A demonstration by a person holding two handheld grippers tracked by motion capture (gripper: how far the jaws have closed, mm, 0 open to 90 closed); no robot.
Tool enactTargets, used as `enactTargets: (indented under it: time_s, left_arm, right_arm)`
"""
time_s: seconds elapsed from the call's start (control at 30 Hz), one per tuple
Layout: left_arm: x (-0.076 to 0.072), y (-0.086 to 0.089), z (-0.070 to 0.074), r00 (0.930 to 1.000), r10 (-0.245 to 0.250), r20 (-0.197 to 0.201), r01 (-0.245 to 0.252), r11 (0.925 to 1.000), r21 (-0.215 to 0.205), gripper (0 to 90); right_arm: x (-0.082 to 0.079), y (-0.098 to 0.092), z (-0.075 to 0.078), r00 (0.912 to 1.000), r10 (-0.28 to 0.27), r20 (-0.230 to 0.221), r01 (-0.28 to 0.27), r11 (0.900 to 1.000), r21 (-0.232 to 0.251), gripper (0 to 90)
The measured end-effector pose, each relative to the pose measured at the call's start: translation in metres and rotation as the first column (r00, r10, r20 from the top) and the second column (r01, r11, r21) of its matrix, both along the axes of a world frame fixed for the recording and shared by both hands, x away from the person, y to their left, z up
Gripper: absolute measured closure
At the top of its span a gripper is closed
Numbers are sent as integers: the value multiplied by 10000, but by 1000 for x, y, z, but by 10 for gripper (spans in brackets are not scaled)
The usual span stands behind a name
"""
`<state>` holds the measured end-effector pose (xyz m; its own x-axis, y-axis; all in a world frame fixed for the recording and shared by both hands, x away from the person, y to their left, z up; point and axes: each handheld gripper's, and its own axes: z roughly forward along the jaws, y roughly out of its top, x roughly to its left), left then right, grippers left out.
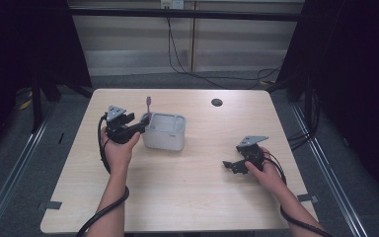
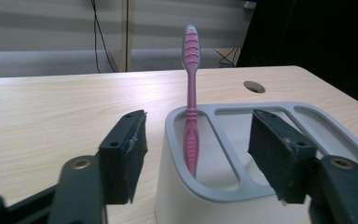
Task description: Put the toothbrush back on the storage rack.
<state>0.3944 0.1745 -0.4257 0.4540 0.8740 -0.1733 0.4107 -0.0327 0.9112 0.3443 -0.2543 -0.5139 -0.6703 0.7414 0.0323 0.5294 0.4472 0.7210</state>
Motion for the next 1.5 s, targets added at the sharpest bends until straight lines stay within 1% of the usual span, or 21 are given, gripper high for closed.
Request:
enactTargets:
  time_s: [0.13, 0.2, 0.47, 0.73, 0.8, 0.97, 1.0, 1.07, 1.13, 1.17, 1.2, 1.23, 1.5]
  left_arm:
    - [0, 2, 0, 10000, -50, -84, 50, 10000, 60, 312]
    - [0, 3, 0, 9999, -24, -97, 24, 10000, 11, 301]
    - [-1, 4, -1, 9991, -251, -333, 256, 9995, 164, 280]
    - [-4, 8, -1, 9977, -455, -493, 463, 9988, 136, 263]
    - [-5, 8, -1, 9976, -499, -474, 504, 9987, 100, 256]
    - [-8, 11, -2, 9969, -608, -491, 618, 9979, 184, 233]
    - [-9, 12, -3, 9966, -641, -516, 648, 9978, 134, 226]
    - [-10, 14, -3, 9970, -624, -465, 632, 9978, 173, 219]
    - [-11, 16, -3, 9968, -637, -487, 644, 9978, 123, 211]
    - [-12, 18, -2, 9964, -674, -517, 684, 9975, 171, 206]
    - [-12, 18, -3, 9963, -677, -522, 684, 9976, 111, 200]
    - [-13, 19, -3, 9961, -692, -539, 701, 9974, 159, 196]
    - [-16, 22, -6, 9938, -871, -685, 879, 9961, 82, 171]
  right_arm:
    - [0, 0, 0, 10000, -2, 2, 2, 10000, 3, 112]
    - [0, 0, 0, 10000, -2, 7, 2, 10000, 2, 112]
    - [0, 0, 0, 10000, 8, 1, -8, 10000, 4, 112]
    - [0, 0, 0, 10000, 11, 5, -11, 10000, -1, 112]
    - [0, 0, 0, 10000, 3, 9, -3, 10000, 1, 112]
    - [0, 0, 0, 10000, 8, 1, -8, 10000, 1, 112]
    - [0, 0, 0, 10000, 9, 3, -9, 10000, 0, 112]
    - [0, 0, 0, 10000, 9, 1, -9, 10000, 2, 112]
    - [0, 0, 0, 10000, 9, 4, -9, 10000, 1, 112]
    - [0, 0, 0, 10000, 9, 2, -9, 10000, 1, 112]
    - [0, 0, 0, 10000, 7, 3, -7, 10000, 0, 112]
    - [0, 0, 0, 10000, 8, 2, -8, 10000, 1, 112]
    - [0, 0, 0, 10000, 8, 2, -8, 10000, 2, 112]
